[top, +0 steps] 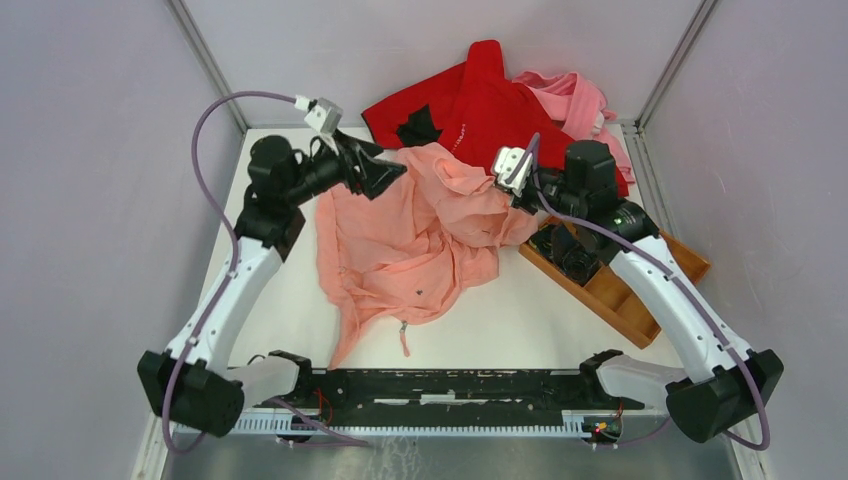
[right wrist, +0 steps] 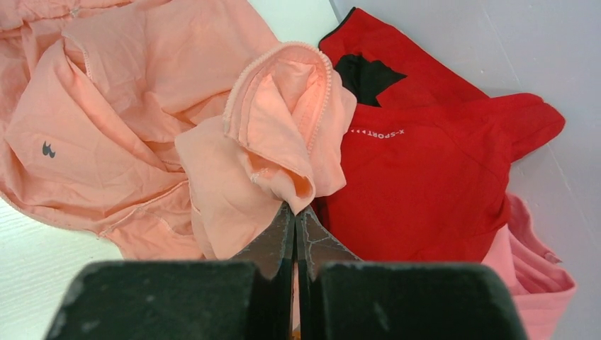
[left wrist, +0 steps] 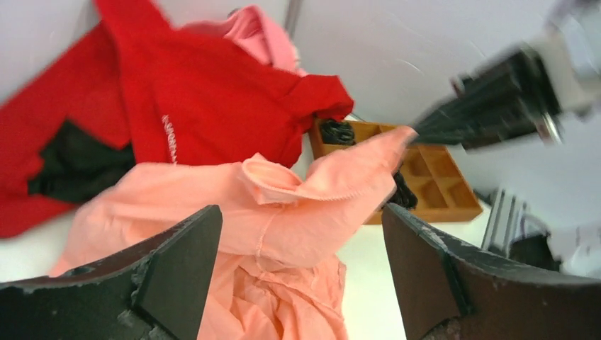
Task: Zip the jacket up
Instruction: Flatten out the jacket at the center of the board.
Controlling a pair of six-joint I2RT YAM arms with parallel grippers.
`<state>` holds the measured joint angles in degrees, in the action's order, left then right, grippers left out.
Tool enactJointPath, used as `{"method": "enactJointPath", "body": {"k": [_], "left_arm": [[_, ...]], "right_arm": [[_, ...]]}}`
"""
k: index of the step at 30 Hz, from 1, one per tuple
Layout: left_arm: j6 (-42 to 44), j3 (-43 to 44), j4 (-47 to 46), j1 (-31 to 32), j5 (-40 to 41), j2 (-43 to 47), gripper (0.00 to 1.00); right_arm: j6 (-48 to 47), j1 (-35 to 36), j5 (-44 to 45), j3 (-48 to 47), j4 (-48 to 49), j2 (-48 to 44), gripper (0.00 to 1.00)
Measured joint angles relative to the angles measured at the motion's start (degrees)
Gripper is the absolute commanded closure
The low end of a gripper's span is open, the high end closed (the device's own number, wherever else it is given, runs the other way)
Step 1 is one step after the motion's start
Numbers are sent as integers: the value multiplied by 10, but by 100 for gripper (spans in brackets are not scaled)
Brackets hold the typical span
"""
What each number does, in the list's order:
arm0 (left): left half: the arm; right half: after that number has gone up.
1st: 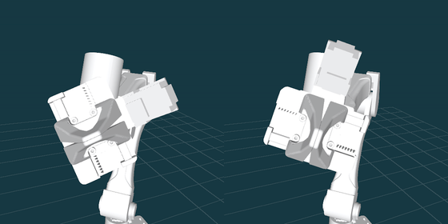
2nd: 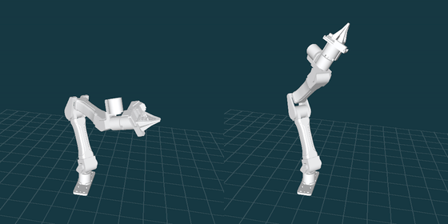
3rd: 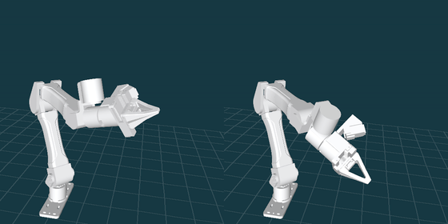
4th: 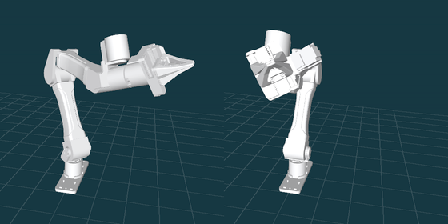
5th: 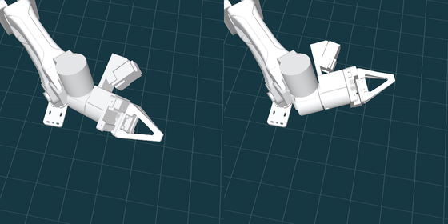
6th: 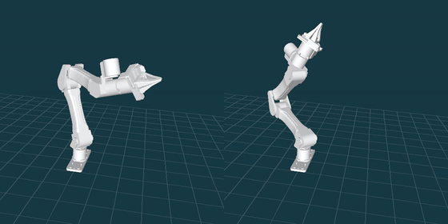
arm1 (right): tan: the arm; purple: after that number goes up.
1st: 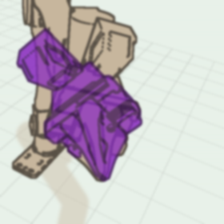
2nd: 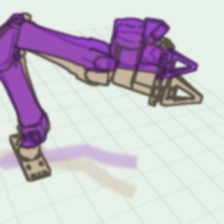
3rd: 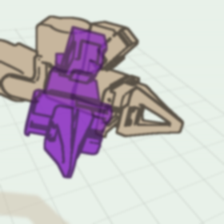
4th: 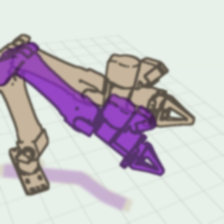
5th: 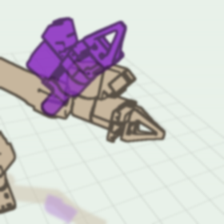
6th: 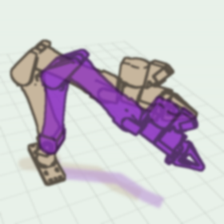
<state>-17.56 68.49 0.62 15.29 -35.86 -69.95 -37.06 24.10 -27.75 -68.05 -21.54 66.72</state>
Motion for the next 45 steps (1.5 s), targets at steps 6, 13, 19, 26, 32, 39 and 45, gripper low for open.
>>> {"method": "enactJointPath", "body": {"k": [6,13,19,26,32,39,45], "left_arm": [[193,-132,-146,43,-90,99,1],[451,-35,-78,106,-126,-29,2],[595,90,26,127,-143,-146,4],[678,199,108,171,-153,-243,16],[711,233,148,207,-152,-292,45],[711,243,170,220,-132,-314,98],[613,297,156,219,-68,-317,98]], "right_arm": [[-14,0,0,-44,-30,-1,100],[-19,-12,-9,-42,-40,-19,100],[-15,-44,-33,-24,-41,-40,100],[-2,-65,-61,2,-38,-45,100],[4,-75,-72,13,-33,-46,100],[15,-85,-87,23,-20,-49,100],[28,-92,-86,39,-10,-49,91]]}}
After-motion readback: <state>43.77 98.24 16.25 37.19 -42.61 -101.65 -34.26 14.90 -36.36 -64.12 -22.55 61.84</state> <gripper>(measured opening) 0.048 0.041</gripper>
